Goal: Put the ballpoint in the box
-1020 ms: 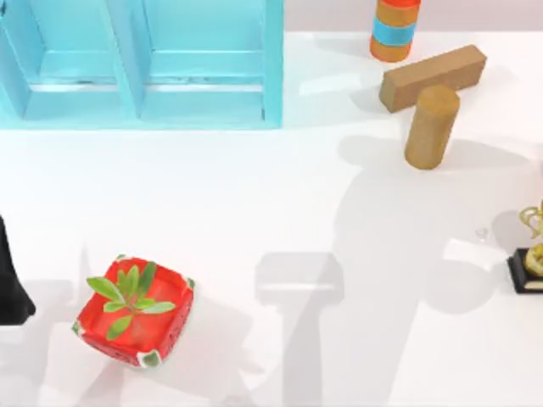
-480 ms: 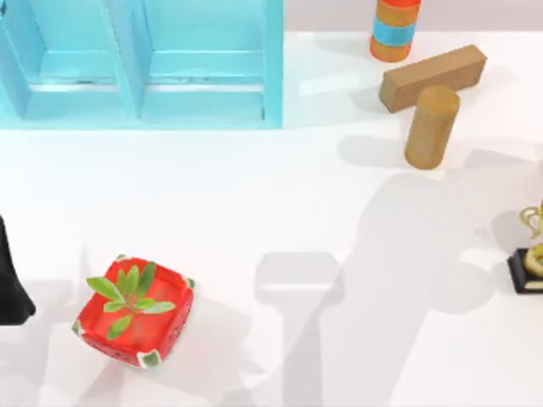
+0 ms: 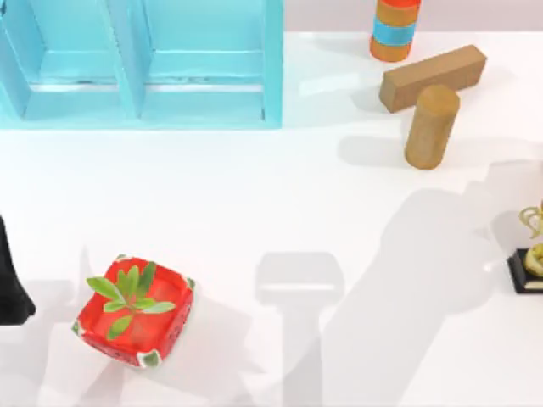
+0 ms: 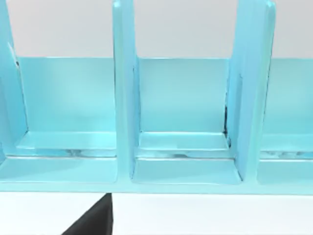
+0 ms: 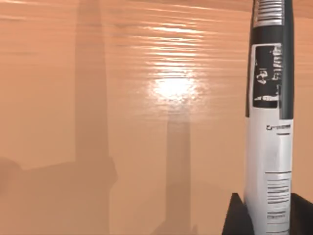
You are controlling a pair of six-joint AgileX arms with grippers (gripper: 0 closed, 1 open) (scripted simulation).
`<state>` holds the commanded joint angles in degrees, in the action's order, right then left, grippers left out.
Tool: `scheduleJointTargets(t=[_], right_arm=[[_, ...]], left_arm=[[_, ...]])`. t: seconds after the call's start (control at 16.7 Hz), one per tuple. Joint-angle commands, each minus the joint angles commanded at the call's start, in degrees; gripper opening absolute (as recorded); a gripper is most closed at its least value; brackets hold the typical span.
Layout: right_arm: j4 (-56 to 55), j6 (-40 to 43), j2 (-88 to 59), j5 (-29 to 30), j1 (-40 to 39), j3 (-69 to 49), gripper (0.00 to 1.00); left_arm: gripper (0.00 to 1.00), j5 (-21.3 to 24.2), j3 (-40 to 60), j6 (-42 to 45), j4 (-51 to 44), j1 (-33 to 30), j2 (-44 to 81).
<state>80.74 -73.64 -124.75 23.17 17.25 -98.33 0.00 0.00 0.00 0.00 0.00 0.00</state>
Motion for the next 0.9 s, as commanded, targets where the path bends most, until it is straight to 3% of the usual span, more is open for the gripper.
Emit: scheduleJointTargets(t=[0.12,0.9], right_arm=[[0.00,0.00,0.00,0.00,0.00,0.00,0.00],[0.00,0.00,0.00,0.00,0.00,0.00,0.98]], left_arm=[[1.00,0.00,0.00,0.00,0.00,0.00,0.00],[1.00,0.00,0.00,0.00,0.00,0.00,0.00]])
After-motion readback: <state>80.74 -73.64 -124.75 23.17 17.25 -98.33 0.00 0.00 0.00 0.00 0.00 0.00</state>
